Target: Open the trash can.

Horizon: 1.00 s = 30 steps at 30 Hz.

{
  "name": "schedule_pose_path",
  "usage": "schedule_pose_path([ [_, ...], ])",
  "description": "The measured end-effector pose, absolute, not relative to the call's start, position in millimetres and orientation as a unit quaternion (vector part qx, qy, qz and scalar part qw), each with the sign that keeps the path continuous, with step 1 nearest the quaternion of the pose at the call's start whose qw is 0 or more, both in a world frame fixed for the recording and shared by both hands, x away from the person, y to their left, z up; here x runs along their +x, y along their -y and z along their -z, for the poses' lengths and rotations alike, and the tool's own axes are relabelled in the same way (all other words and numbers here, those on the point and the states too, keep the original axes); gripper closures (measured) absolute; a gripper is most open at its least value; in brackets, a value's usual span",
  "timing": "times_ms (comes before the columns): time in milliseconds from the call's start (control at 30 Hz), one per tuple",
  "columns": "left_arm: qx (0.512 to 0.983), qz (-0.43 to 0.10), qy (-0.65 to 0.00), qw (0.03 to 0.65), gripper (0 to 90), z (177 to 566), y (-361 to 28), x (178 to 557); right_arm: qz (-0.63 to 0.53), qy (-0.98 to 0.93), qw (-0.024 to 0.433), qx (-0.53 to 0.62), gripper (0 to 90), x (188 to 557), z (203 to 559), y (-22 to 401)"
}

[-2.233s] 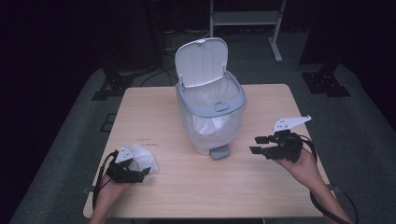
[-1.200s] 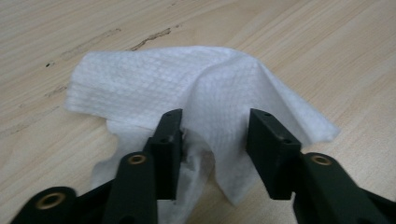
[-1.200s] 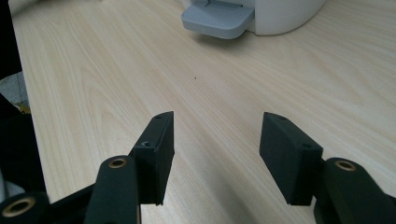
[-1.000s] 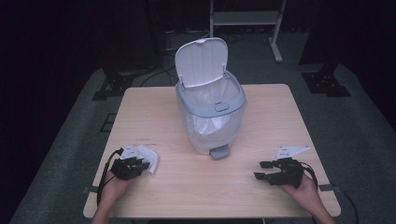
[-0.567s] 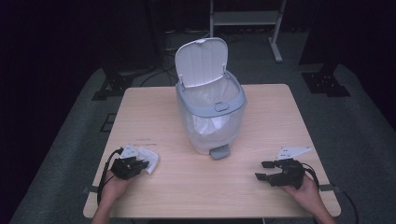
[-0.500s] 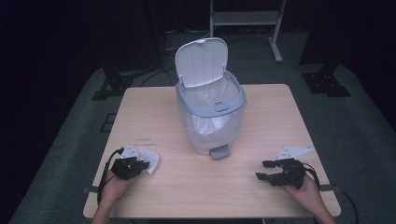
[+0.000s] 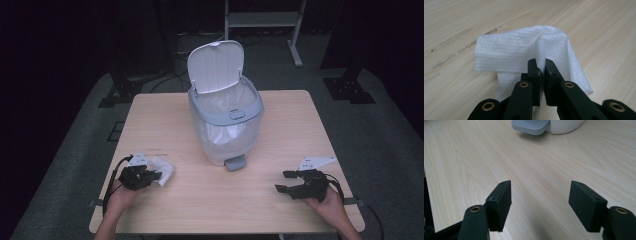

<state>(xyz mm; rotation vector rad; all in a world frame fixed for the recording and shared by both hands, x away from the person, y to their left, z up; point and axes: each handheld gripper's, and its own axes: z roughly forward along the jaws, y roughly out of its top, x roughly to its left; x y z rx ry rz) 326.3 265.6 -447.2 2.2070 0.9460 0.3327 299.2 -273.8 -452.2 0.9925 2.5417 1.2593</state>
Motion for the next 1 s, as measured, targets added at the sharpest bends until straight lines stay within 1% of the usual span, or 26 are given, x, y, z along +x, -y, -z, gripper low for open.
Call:
schedule_pose_path([
  [200,0.851,-0.128,-0.362,0.359,84.7,434.1,-267.9,328.0,-0.413,-0.848,0.064,0.326,30.3,302.4,453.7,269.7],
  [467,0.854,-0.13,-0.349,0.363,84.6,409.0,-270.3,328.3,-0.416,-0.847,0.063,0.324,29.9,306.1,452.9,271.0],
  [1000,0.863,-0.147,-0.319,0.363,84.4,345.7,-272.4,321.5,-0.42,-0.844,0.066,0.327,29.4,308.0,450.3,275.2],
])
